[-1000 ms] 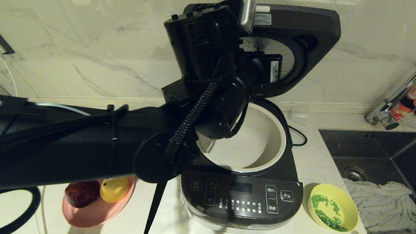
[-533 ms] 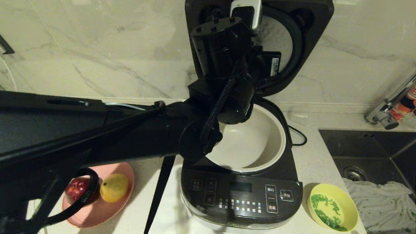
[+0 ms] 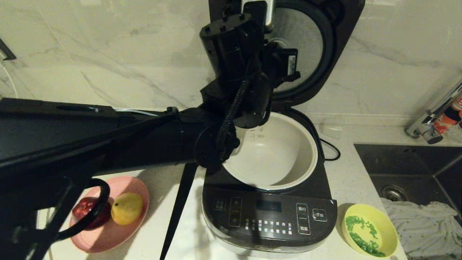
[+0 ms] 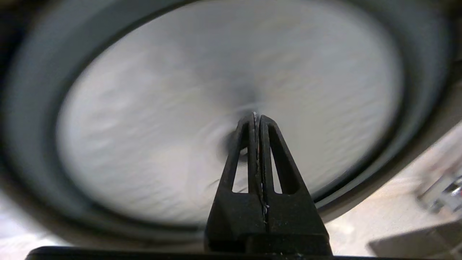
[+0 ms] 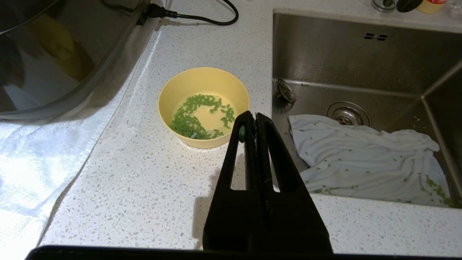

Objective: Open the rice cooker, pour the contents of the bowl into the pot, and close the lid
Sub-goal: Open the rice cooker

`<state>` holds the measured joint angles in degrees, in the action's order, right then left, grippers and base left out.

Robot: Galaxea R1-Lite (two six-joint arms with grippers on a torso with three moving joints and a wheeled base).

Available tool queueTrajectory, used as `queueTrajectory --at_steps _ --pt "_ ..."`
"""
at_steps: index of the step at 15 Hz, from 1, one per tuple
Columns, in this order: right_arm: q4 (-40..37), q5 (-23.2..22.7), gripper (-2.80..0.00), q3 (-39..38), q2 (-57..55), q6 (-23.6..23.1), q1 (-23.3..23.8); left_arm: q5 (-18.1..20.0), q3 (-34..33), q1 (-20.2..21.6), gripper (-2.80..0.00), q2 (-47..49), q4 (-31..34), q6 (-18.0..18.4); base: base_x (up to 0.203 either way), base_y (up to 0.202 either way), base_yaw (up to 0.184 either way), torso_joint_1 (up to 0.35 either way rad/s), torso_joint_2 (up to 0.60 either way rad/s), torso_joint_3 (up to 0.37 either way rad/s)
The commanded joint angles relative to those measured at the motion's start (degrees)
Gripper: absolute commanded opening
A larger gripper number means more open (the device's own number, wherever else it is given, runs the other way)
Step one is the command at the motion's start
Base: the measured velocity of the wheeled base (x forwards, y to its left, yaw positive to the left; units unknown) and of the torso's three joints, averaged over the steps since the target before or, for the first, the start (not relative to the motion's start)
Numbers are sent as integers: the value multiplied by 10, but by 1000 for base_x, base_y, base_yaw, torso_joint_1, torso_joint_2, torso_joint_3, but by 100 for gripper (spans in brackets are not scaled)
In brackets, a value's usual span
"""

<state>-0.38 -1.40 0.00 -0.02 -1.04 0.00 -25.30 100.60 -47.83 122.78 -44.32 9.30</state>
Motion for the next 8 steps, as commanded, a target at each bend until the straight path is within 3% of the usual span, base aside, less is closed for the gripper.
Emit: queueTrajectory --at_steps 1,5,8 --pt "0 0 -280 0 0 0 0 -1 -119 -13 -280 -99 -23 0 0 0 0 0 0 0" --pt "0 0 -280 0 0 0 0 -2 -315 -23 -280 -284 -41 1 0 0 0 0 0 0" --pt "0 0 -280 0 0 0 0 -2 -447 20 -280 -420 -14 0 0 0 0 0 0 0"
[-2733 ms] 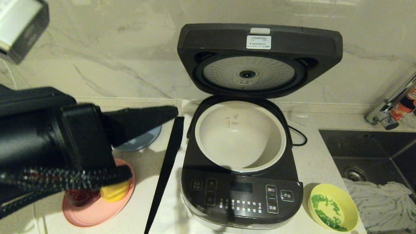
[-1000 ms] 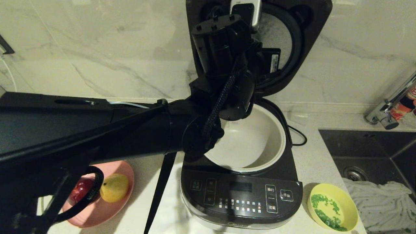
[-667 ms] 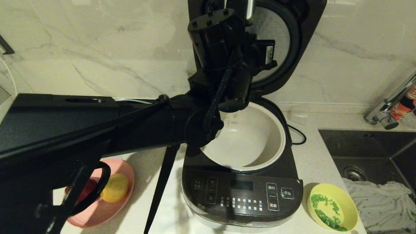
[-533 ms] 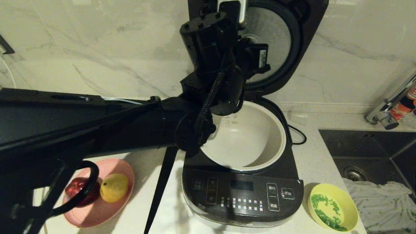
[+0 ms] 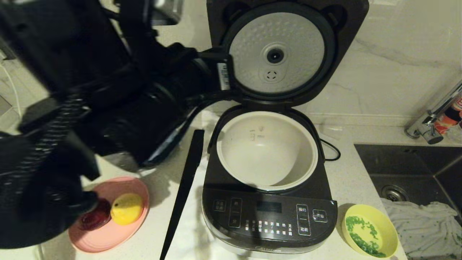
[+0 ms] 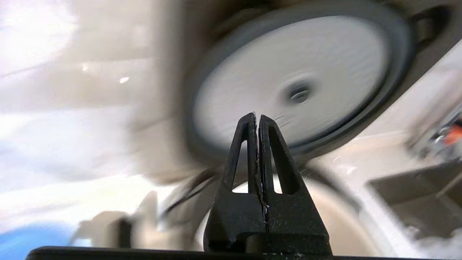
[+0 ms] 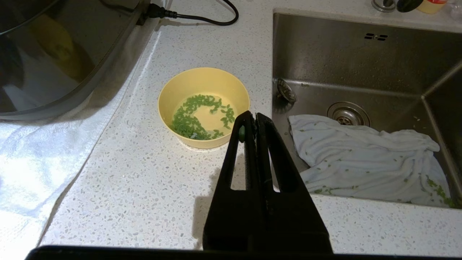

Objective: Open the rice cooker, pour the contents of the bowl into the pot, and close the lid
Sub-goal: Open the rice cooker, then turn on the tap

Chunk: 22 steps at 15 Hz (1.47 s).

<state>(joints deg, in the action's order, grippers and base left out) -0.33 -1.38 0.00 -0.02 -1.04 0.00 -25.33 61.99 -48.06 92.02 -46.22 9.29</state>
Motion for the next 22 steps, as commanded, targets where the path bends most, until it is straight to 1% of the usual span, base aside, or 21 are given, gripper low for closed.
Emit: queueTrajectory --at_steps 1,4,5,6,8,11,12,13,14,15,16,17,18,19,20,21,22 --pt "0 0 -280 0 0 0 0 -6 -98 58 -280 -155 19 1 0 0 0 0 0 0" --pt "0 0 -280 0 0 0 0 -34 -182 207 -280 -279 87 4 0 0 0 0 0 0" --pt "0 0 -280 0 0 0 0 -47 -217 251 -280 -322 106 4 0 0 0 0 0 0" --pt "0 0 -280 0 0 0 0 -58 -253 280 -280 -366 118 4 0 0 0 0 0 0" --pt "0 0 -280 0 0 0 0 -75 -325 320 -280 -466 131 4 0 0 0 0 0 0" --pt "0 0 -280 0 0 0 0 -87 -432 346 -280 -623 140 3 0 0 0 0 0 0" --pt "0 0 -280 0 0 0 0 -98 -465 355 -280 -665 146 3 0 0 0 0 0 0" --pt "0 0 -280 0 0 0 0 -115 -493 382 -280 -702 159 1 0 0 0 0 0 0" --pt "0 0 -280 0 0 0 0 -127 -512 420 -280 -730 177 1 0 0 0 0 0 0" --pt "0 0 -280 0 0 0 0 -131 -524 439 -280 -765 197 1 0 0 0 0 0 0" --pt "0 0 -280 0 0 0 0 -125 -535 449 -280 -805 222 3 0 0 0 0 0 0" --pt "0 0 -280 0 0 0 0 -104 -547 456 -280 -848 254 4 0 0 0 0 0 0" --pt "0 0 -280 0 0 0 0 -65 -561 461 -280 -893 297 3 0 0 0 0 0 0" --pt "0 0 -280 0 0 0 0 -36 -581 464 -280 -919 319 2 0 0 0 0 0 0" --pt "0 0 -280 0 0 0 0 12 -608 467 -280 -927 336 -8 0 0 0 0 0 0" --pt "-1 0 -280 0 0 0 0 87 -618 468 -280 -924 351 -27 0 0 0 0 0 0" --pt "0 0 -280 0 0 0 0 140 -622 469 -280 -922 363 -53 0 0 0 0 0 0"
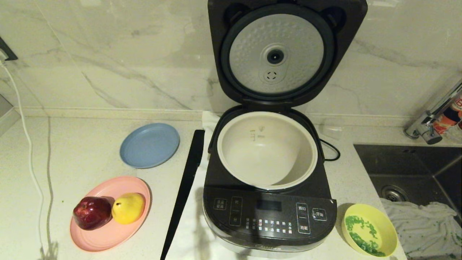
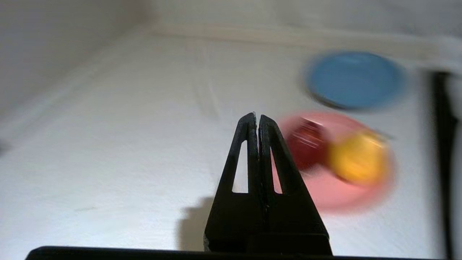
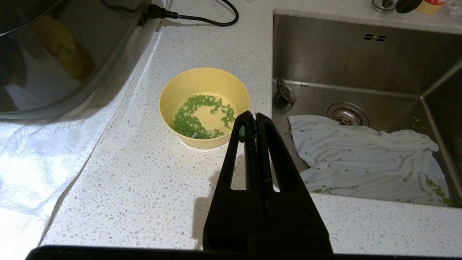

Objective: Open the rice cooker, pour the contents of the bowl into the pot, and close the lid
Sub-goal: Turn on the tap

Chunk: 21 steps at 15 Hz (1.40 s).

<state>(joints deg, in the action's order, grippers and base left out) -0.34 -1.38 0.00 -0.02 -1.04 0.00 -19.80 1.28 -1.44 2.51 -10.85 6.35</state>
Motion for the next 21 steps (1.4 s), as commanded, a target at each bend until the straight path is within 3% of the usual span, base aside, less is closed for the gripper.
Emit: queueTrajectory --at_steps 1,3,4,10,13,21 --pt "0 0 -280 0 0 0 0 123 -17 4 -280 -26 21 -65 0 0 0 0 0 0" --pt "0 0 -280 0 0 0 0 197 -16 4 -280 -26 72 -95 0 0 0 0 0 0" --pt "0 0 -280 0 -1 0 0 202 -7 4 -280 -25 107 -93 0 0 0 0 0 0" --pt "0 0 -280 0 0 0 0 195 -12 4 -280 -25 111 -32 0 0 0 0 0 0" --pt "0 0 -280 0 0 -1 0 195 -15 4 -280 -26 102 -54 0 0 0 0 0 0" --pt "-2 10 -280 0 1 -25 0 195 -15 4 -280 -26 102 -56 0 0 0 0 0 0"
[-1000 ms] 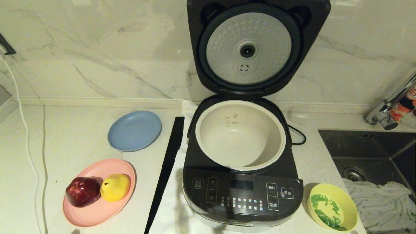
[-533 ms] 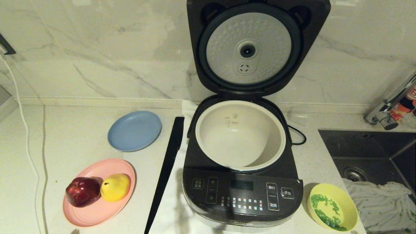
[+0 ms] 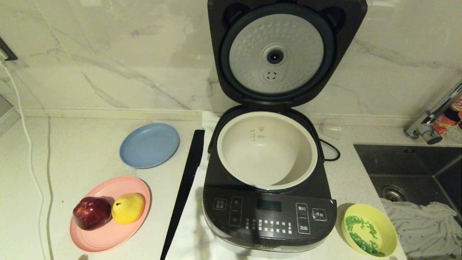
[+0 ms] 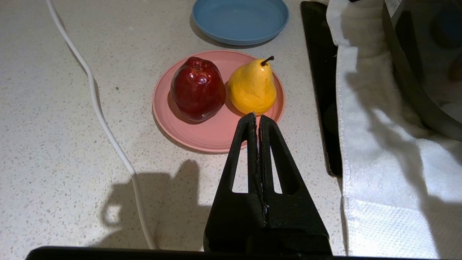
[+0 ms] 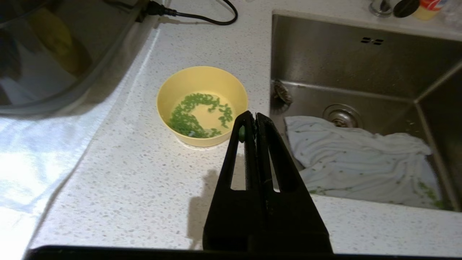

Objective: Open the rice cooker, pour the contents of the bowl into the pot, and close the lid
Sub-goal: Turn on the tap

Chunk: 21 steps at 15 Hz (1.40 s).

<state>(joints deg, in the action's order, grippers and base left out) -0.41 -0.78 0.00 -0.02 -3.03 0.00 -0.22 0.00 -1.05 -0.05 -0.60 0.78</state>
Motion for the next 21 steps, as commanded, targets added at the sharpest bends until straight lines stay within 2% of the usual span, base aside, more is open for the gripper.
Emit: queueTrajectory --at_steps 1,5,7,9,13,18,21 --pt "-3 4 -280 1 1 -4 0 0 -2 0 -280 0 0 0 0 0 0 0 0 0" --pt "-12 8 -280 15 -7 -2 0 0 -2 0 -280 0 0 -2 0 0 0 0 0 0" --pt "-33 8 -280 93 -41 -1 0 0 -2 0 -280 0 0 -2 0 0 0 0 0 0" --pt "-50 9 -280 160 -107 1 2 0 -2 0 -280 0 0 -2 0 0 0 0 0 0" --pt "-28 36 -280 217 -283 -3 22 0 -2 0 -280 0 0 -2 0 0 0 0 0 0" --pt "150 174 -280 302 -599 -6 36 0 -2 0 -280 0 0 -2 0 0 0 0 0 0" --pt "213 244 -280 389 -729 -8 42 0 -2 0 -280 0 0 -2 0 0 0 0 0 0"
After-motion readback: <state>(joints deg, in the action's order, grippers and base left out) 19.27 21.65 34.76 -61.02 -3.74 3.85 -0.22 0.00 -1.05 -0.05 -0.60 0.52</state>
